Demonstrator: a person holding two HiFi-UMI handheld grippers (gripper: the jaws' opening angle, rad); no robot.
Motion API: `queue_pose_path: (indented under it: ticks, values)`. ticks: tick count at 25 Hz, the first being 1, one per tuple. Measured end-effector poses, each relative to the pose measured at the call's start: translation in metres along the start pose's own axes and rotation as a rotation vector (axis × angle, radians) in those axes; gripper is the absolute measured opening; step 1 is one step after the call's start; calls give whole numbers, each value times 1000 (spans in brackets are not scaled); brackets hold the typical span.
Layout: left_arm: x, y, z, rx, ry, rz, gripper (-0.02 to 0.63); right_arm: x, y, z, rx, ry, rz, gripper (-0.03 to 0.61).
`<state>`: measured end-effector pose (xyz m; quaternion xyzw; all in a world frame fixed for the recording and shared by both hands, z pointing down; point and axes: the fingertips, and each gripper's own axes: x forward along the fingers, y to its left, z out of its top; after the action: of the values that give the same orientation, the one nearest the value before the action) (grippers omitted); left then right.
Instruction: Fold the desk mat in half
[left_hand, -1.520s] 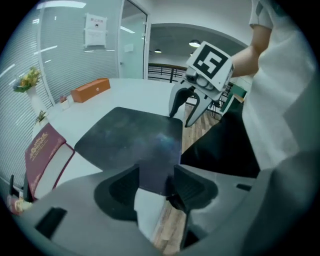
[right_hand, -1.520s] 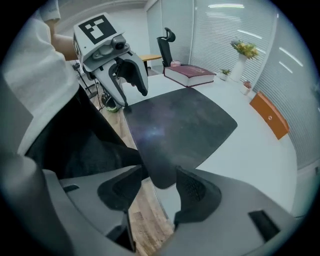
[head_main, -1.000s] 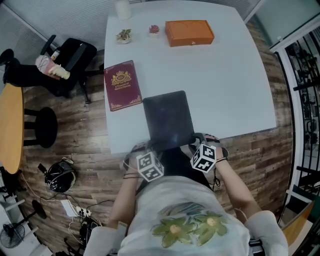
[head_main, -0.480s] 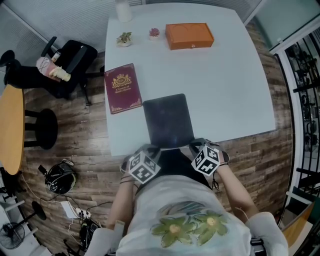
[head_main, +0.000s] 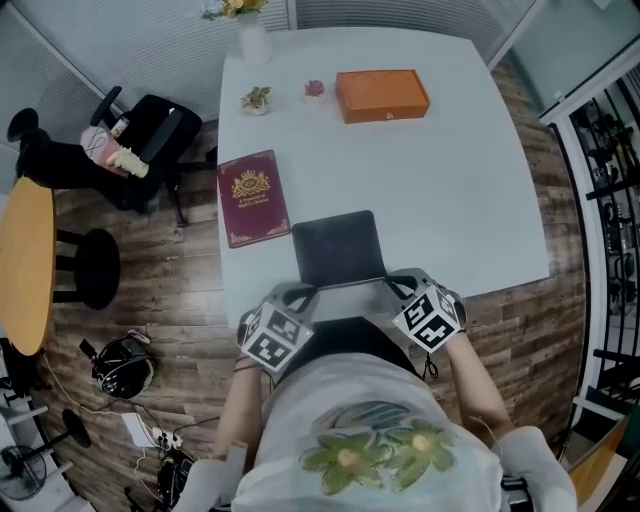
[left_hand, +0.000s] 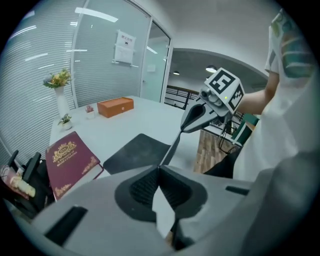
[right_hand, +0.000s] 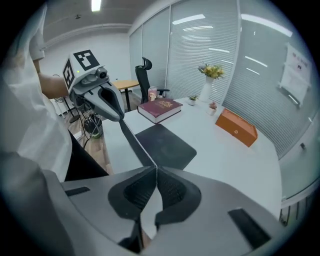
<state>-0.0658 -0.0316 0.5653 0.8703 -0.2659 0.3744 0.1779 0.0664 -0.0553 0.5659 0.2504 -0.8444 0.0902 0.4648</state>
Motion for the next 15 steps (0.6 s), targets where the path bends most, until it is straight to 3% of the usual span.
queue_pose_path:
  ticks: [8,15]
  values:
    - [-9,49,38,3,-52,91,12,-1,-46,46,6,-66,-69,23]
    - [-5,89,65,31,-43,143,12,7,-80,74,3,-93,-86,23]
